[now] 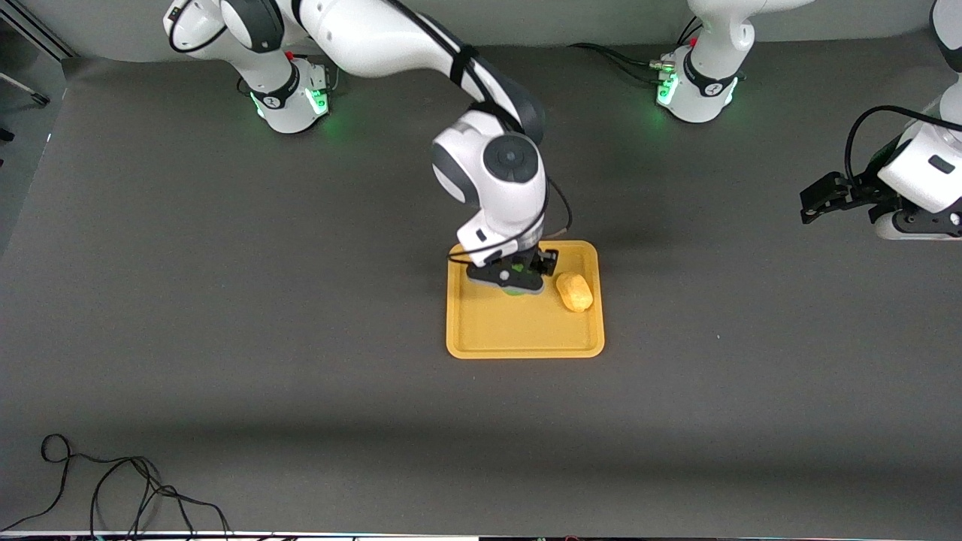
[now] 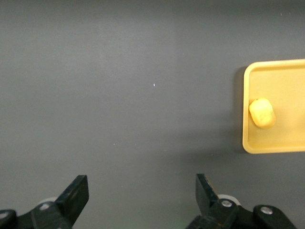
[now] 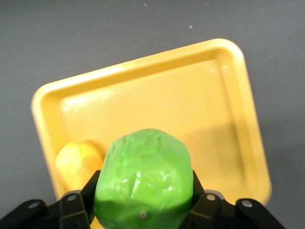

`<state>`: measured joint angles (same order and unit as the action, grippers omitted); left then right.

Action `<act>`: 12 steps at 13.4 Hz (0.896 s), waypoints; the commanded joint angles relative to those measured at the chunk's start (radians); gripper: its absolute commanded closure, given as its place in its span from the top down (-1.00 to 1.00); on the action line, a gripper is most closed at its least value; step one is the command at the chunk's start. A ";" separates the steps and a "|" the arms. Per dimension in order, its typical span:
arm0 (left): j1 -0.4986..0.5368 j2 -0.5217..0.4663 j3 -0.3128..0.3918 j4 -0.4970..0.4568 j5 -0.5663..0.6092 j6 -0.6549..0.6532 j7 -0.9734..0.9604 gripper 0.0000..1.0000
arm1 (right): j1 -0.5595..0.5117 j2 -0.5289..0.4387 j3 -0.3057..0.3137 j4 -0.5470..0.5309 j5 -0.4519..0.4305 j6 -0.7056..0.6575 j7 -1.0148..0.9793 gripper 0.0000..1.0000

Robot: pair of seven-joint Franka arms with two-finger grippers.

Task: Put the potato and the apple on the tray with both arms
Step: 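Lower the green apple onto the tray beside the potato and open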

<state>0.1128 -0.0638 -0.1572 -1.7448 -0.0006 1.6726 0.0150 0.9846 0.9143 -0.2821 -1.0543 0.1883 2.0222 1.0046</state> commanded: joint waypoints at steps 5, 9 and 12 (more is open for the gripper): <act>0.014 -0.001 0.010 0.010 -0.024 -0.011 0.076 1.00 | -0.014 0.169 0.001 0.069 0.026 0.102 0.017 0.02; 0.021 0.022 0.010 0.019 -0.022 0.009 0.077 1.00 | -0.014 0.170 0.000 0.031 0.030 0.161 0.025 1.00; 0.030 0.021 0.008 0.019 -0.024 -0.004 0.091 1.00 | -0.017 0.074 0.000 0.045 0.030 0.020 0.032 1.00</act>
<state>0.1309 -0.0459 -0.1459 -1.7438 -0.0124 1.6820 0.0782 0.9728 1.0658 -0.2829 -1.0176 0.1943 2.1455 1.0228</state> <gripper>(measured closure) 0.000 0.000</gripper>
